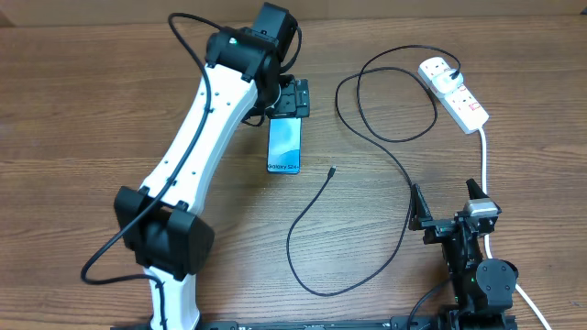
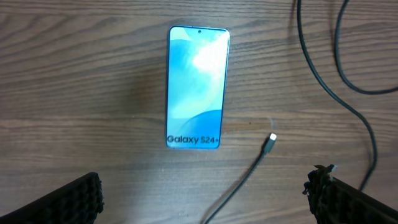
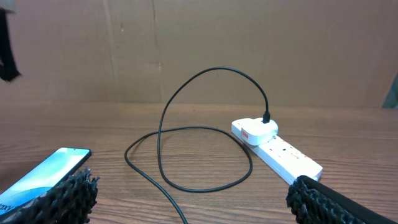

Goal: Plug charger to phone and switch on socket
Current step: 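Lower the open left gripper down around the phone's sides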

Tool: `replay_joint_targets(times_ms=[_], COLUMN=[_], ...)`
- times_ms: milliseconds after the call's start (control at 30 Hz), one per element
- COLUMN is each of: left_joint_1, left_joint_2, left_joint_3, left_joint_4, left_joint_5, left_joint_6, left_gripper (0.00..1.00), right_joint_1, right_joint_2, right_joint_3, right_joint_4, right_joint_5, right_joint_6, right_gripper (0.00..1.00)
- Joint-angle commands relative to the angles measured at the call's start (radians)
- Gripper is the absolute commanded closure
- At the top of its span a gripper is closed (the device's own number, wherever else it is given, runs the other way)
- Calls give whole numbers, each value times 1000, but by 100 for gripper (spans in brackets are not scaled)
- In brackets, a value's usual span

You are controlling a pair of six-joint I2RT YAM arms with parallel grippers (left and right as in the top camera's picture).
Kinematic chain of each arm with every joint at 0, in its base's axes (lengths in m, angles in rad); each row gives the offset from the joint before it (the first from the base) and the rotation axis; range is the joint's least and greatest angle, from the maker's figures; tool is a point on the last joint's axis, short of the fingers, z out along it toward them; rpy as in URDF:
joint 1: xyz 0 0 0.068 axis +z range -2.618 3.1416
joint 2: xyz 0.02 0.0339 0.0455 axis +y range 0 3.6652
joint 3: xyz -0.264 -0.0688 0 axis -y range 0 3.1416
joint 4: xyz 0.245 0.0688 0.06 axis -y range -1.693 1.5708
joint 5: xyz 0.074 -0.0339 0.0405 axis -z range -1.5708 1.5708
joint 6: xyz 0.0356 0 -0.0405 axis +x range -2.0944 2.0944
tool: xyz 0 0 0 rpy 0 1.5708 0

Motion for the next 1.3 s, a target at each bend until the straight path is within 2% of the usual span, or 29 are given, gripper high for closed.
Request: replay_joint_targets(times_ms=[0,600,967,1267], left_joint_1=[-20,10,10,5], left_joint_2=[67,291,300,307], left_joint_3=[-4,-5,-5,-5], left_joint_4=[3,32,119,117], left_joint_5=[-18,27,5,-11], left_joint_6=[-6,29,53,39], left_gripper=[0,0,0,0], right_joint_1=[7,7,7,7], right_joint_2=[-8,-8,-8,-8], right_joint_3=[-10,-10,-10,-10], right_joint_4=[6,6,6,6], right_joint_5=[8,9,9,9], right_joint_6=[-4,-4,-4,-4], right_gripper=[0,0,0,0])
